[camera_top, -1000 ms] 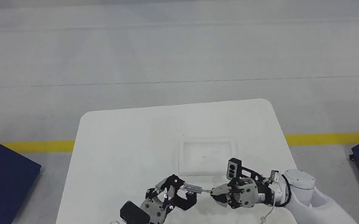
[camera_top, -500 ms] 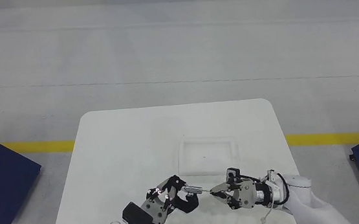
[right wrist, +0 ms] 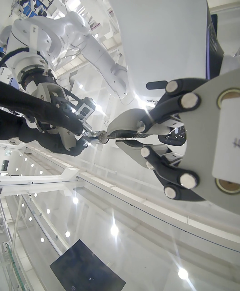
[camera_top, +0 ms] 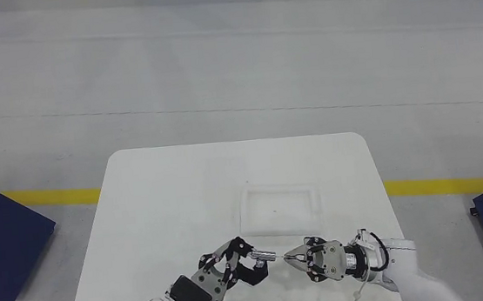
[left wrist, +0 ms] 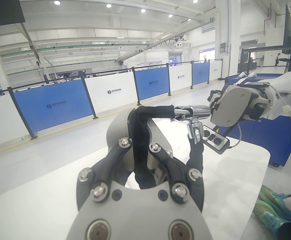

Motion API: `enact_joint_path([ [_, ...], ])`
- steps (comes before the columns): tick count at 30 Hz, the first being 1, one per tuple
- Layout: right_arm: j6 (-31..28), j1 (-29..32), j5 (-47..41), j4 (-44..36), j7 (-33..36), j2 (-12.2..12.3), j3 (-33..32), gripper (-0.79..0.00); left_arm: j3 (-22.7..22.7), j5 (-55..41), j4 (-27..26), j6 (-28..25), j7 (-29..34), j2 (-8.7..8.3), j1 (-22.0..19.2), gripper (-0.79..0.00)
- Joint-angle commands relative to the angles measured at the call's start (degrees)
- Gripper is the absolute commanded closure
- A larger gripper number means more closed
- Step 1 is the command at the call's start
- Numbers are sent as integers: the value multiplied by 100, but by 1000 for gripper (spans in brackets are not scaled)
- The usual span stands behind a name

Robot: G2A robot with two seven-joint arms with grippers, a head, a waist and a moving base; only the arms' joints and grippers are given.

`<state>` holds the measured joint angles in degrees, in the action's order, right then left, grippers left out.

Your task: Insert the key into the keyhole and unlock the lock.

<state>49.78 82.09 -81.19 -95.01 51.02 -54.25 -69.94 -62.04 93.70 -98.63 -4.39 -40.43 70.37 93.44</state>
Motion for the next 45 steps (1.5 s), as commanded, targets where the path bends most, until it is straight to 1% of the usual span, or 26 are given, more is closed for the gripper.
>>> enact_joint_path([
  [1,61,-2,-32,-5,-43,2,-8,0,-2,47,1,17,6,-2,0,0],
  [6,166,-18,-47,-34,-128,8,-34,0,1,1,-2,23,-2,0,11,0],
  [15,108,-15,-14,-68,-171,5,-28,0,-25,-153,2,21,-48,6,10,0],
  [17,115,30,-190,-72,-311,-10,-5,0,-27,-115,-1,39,-43,5,12,0],
  [31,822,44,-1592,-32,-1233,-62,-46,0,-24,89,-15,73,-52,-4,3,0],
  [37,822,29,-1962,-95,-1624,-39,26,0,-36,199,-23,112,-42,-12,12,0],
  [45,822,1,-2316,-118,-1885,25,103,0,-45,132,-27,114,-83,-12,26,0],
])
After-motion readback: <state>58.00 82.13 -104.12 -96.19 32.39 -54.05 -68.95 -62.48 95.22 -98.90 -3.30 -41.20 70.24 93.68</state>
